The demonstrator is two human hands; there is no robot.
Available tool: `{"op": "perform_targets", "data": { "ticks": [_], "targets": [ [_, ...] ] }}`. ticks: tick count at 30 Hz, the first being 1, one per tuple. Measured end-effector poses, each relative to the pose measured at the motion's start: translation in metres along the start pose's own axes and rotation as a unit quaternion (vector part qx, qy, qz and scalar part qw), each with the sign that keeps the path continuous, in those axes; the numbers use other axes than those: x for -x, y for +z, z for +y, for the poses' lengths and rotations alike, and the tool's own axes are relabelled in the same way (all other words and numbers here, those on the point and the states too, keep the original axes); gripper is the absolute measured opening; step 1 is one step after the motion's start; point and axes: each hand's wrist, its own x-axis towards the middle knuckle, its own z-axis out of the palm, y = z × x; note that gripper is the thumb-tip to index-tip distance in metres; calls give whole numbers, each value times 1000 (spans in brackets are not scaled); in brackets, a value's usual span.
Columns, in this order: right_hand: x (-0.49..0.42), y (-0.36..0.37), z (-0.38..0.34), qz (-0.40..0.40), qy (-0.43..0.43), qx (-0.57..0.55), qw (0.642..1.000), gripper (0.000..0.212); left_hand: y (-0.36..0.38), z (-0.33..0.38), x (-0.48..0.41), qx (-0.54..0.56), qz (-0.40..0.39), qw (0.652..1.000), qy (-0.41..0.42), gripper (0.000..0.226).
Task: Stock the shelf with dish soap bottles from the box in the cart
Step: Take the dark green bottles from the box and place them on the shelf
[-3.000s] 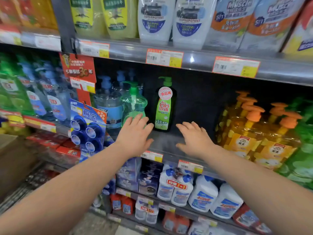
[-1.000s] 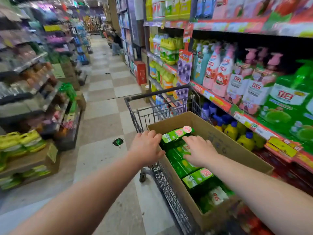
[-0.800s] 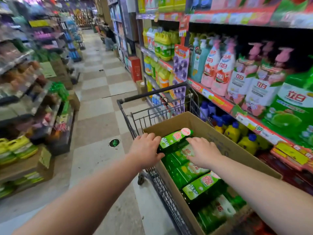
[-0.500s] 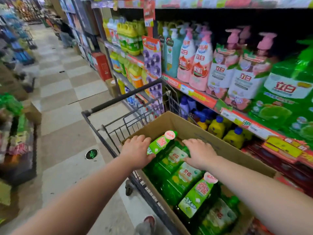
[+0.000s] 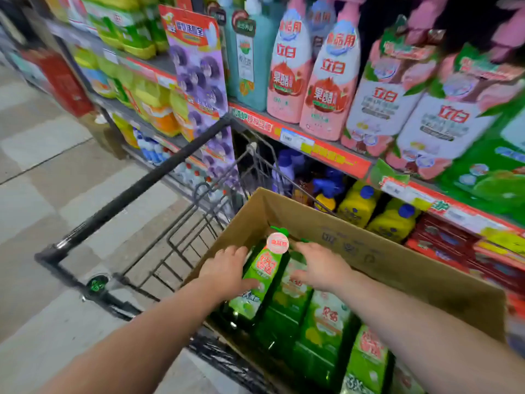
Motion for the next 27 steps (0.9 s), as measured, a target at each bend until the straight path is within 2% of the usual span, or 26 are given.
{"op": "perform_targets", "data": {
  "ticks": [4, 7, 12, 16, 19, 21, 23, 25, 27],
  "targets": [
    [-31, 19, -11, -26, 51, -100, 993, 78, 15, -20, -26, 90, -75, 993, -31, 105],
    [-49, 34, -15, -42, 90, -183, 978, 83, 28, -28, -41, 158, -123, 977, -67, 108],
    [-71, 55, -15, -55, 172, -318, 931, 90, 53, -34, -68, 304, -200, 925, -106, 119],
    [-82, 74, -17, -62, 219, -448, 865, 73, 72, -31, -75, 380, -233, 888, -114, 92],
    [-88, 87, -22, -66, 241, -515, 820, 83, 82, -31, -78, 396, -240, 880, -106, 94],
    [-92, 95, -23, -68, 249, -539, 802, 94, 86, -34, -80, 407, -240, 875, -109, 99],
    [-92, 97, -25, -73, 256, -555, 788, 87, 87, -37, -80, 426, -247, 861, -125, 102],
    [-94, 96, -28, -75, 260, -589, 761, 75, 88, -39, -80, 459, -249, 842, -134, 81],
    [-94, 96, -30, -86, 266, -626, 728, 98, 89, -40, -80, 486, -255, 825, -136, 57]
  ]
}}
